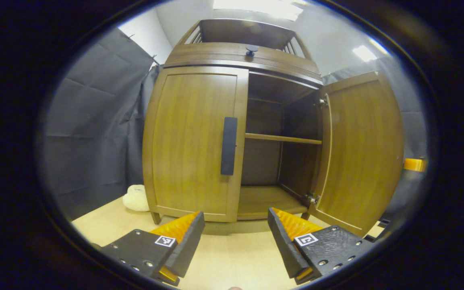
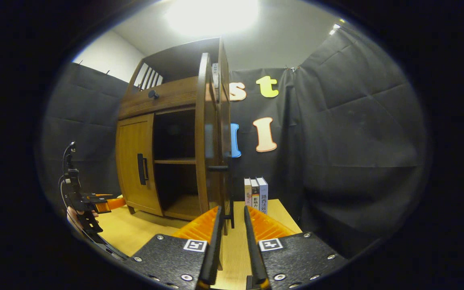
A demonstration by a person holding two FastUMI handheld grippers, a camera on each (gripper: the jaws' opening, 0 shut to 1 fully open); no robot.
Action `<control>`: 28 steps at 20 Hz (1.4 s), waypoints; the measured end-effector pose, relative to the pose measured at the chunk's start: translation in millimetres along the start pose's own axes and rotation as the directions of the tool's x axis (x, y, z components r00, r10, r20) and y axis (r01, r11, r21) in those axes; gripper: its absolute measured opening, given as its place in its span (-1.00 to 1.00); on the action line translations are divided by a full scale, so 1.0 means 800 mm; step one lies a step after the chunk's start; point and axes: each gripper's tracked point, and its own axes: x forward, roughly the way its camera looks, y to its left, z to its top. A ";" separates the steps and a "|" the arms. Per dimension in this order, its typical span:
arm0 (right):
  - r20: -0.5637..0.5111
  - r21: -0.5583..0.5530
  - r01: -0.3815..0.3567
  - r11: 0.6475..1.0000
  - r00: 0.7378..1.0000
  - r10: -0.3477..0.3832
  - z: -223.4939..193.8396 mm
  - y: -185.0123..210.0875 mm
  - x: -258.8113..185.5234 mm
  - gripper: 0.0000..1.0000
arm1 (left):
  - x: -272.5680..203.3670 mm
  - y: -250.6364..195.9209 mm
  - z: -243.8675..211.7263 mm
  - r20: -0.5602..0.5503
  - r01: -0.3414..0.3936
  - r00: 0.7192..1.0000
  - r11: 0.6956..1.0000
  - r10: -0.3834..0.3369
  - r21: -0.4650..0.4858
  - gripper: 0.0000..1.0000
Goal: Open the right door of the double-door shoe cabinet with the right hand, and open the left door with the left hand.
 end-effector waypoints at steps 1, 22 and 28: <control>0.002 -0.018 -0.021 1.000 1.000 0.021 0.005 0.016 -0.006 -0.05 | -0.001 0.001 0.001 0.000 0.004 1.000 1.000 -0.004 -0.013 0.81; -0.010 -0.046 -0.081 0.996 0.997 0.081 -0.008 0.205 0.086 0.86 | 0.025 -0.010 0.037 0.221 0.034 0.975 0.999 -0.024 -0.039 0.94; -0.048 -0.092 -0.049 0.995 0.998 0.045 -0.027 0.217 0.134 0.86 | 0.064 -0.009 0.058 0.245 0.060 0.968 0.998 -0.060 0.005 0.69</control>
